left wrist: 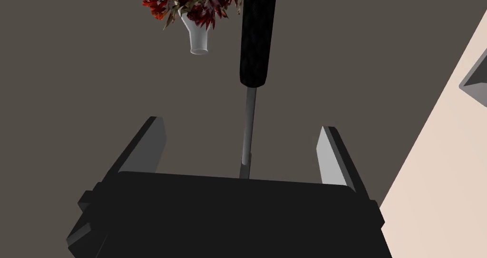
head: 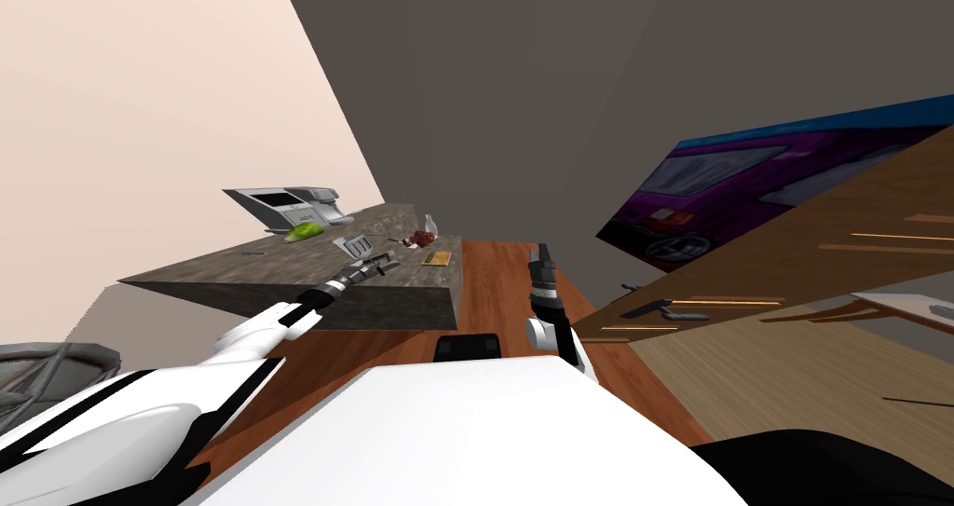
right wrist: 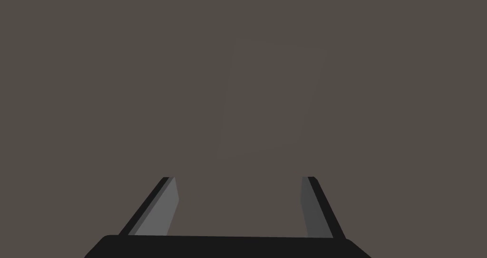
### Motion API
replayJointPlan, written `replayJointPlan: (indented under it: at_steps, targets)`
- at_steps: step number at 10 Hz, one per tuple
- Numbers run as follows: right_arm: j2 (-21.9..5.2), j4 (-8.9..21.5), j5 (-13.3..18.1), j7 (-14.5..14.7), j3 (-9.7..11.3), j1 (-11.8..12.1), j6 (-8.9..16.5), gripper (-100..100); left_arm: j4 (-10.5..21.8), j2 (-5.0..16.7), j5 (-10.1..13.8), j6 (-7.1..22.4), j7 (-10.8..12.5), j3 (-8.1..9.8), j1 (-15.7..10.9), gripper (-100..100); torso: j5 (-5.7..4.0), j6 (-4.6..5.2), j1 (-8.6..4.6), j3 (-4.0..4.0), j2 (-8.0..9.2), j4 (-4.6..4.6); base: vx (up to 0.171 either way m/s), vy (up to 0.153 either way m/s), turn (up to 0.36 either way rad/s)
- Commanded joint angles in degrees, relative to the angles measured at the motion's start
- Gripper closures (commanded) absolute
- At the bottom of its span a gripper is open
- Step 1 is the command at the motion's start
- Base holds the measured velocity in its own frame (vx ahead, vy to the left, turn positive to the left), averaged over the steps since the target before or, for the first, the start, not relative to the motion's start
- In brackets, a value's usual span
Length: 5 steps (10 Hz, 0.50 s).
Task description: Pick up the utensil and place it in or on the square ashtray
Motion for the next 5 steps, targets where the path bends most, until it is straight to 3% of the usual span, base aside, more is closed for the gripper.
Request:
replayJointPlan:
  at_steps: [1,2,5]
  targets:
    - [0.0,0.0,0.0,0.0,0.0,0.0,0.0,0,0.0,0.0,0.0,0.0,0.0,0.0,0.0,-100,0.0,0.0,0.0,0.0,0.0,0.0,0.0,0.0,0.0]
    - [0.0,0.0,0.0,0.0,0.0,0.0,0.0,0,0.0,0.0,0.0,0.0,0.0,0.0,0.0,100,0.01,0.0,0.04,0.01,0.02,0.01,0.0,0.0,0.0]
    - [0.0,0.0,0.0,0.0,0.0,0.0,0.0,0,0.0,0.0,0.0,0.0,0.0,0.0,0.0,100,0.02,0.0,0.06,0.02,0.04,0.01,0.0,0.0,0.0]
